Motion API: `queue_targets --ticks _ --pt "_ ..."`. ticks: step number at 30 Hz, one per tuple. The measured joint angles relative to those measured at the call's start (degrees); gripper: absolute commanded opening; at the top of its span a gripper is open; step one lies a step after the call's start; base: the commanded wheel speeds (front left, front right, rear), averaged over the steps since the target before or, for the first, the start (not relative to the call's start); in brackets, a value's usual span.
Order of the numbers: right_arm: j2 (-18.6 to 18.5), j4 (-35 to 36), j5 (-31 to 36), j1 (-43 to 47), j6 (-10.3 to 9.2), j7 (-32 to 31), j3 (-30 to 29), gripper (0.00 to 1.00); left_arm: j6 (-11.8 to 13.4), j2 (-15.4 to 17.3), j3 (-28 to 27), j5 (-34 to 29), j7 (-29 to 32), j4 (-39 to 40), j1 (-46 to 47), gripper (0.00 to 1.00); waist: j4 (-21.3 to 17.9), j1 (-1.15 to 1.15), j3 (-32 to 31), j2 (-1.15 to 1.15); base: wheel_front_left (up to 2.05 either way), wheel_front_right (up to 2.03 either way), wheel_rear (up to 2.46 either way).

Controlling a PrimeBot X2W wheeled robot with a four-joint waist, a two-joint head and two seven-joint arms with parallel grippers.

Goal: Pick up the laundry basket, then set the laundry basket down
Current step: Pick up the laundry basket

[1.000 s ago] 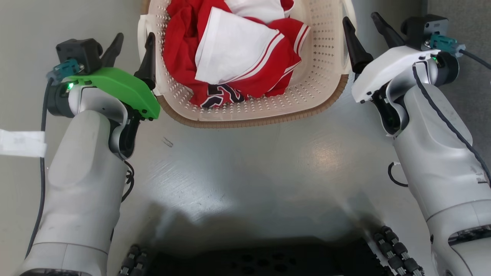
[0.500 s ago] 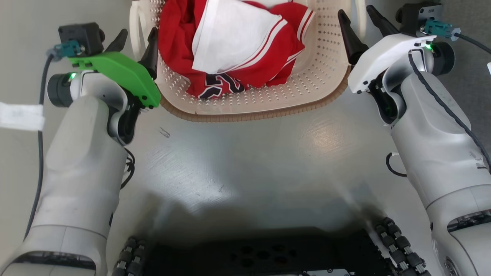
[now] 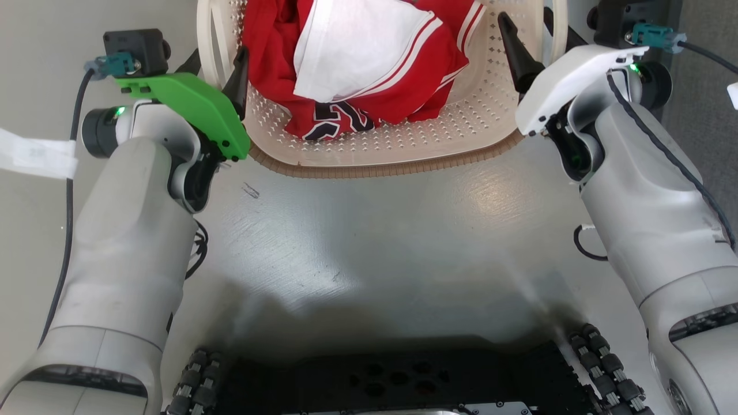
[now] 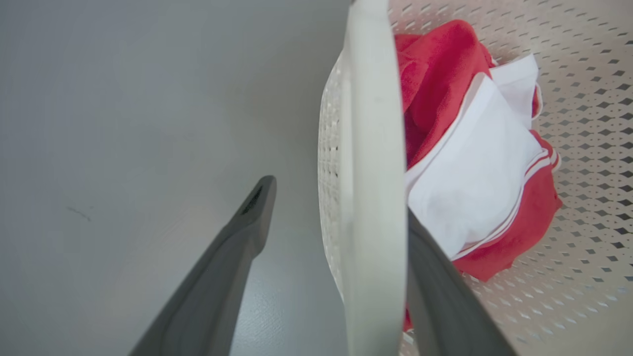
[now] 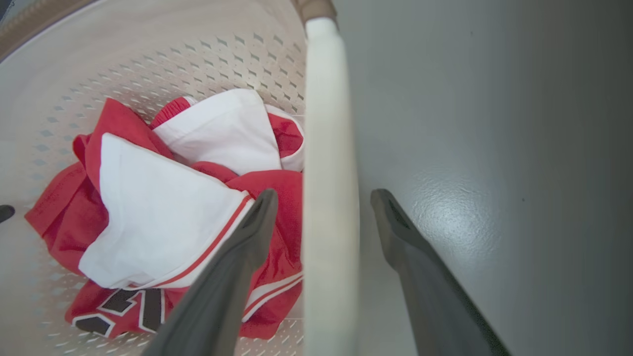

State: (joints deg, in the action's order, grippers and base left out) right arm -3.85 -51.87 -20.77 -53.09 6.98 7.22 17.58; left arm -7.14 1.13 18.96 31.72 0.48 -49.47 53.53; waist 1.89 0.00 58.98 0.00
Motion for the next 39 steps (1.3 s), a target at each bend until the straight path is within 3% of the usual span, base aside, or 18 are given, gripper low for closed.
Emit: queue_targets --ticks 5,7,8,9,10,11,12,13,26,39 --pt "0.0 -0.6 -0.9 -1.1 0.05 0.8 1.2 1.0 0.0 0.0 1.1 1.2 0.0 -0.3 1.1 1.0 0.0 0.0 0.1 0.0 0.0 0.0 0.0" --pt "0.0 -0.9 -1.1 -1.3 0.05 0.9 1.7 1.0 0.0 0.0 1.4 2.0 0.0 -0.5 1.3 0.83 0.0 0.0 0.2 0.0 0.0 0.0 0.0" --pt "0.0 -1.1 -1.3 -1.4 0.05 1.1 1.9 1.0 0.0 0.0 1.5 2.2 0.0 -0.8 1.4 0.53 0.0 0.0 0.2 0.0 0.0 0.0 0.0" --pt "0.0 -1.2 -1.6 -1.6 0.05 1.2 2.1 0.68 0.0 0.0 1.6 2.4 0.0 -1.0 1.5 0.33 -0.1 0.0 0.3 0.0 0.0 0.0 0.0" --pt "0.0 -1.4 -2.2 -1.7 0.05 1.5 2.5 0.33 0.0 0.0 1.9 2.5 0.0 -1.3 1.7 0.0 -0.1 0.0 0.3 0.0 0.0 0.0 0.0" --pt "0.0 -1.6 -2.6 -1.8 0.05 1.8 2.8 0.33 0.0 0.0 2.0 2.8 0.0 -1.5 1.8 0.0 -0.1 0.0 0.4 0.0 0.0 0.0 0.0" --pt "0.0 -1.8 -2.8 -1.9 0.05 1.8 3.0 0.07 -0.3 -0.2 2.3 3.0 0.0 -1.5 1.9 0.0 -0.1 0.0 0.4 0.0 0.0 0.0 0.0" --pt "0.0 -2.0 -3.0 -1.9 0.05 2.0 3.1 0.0 -0.1 -0.2 2.3 3.0 -0.1 -1.8 2.0 0.0 -0.1 0.0 0.4 0.0 0.0 0.0 0.0" --pt "0.1 -4.6 -4.6 -2.0 -0.53 4.9 5.4 0.0 -0.2 -0.4 5.0 4.3 -3.4 -4.3 2.1 0.0 -0.2 0.0 -2.9 0.0 0.0 0.0 0.0" --pt "0.4 -7.3 -7.2 3.5 -0.48 6.2 7.8 0.0 -0.2 -0.5 9.4 6.0 -5.2 -6.6 -3.3 0.0 -0.3 0.0 -11.0 0.0 0.0 0.0 0.0"
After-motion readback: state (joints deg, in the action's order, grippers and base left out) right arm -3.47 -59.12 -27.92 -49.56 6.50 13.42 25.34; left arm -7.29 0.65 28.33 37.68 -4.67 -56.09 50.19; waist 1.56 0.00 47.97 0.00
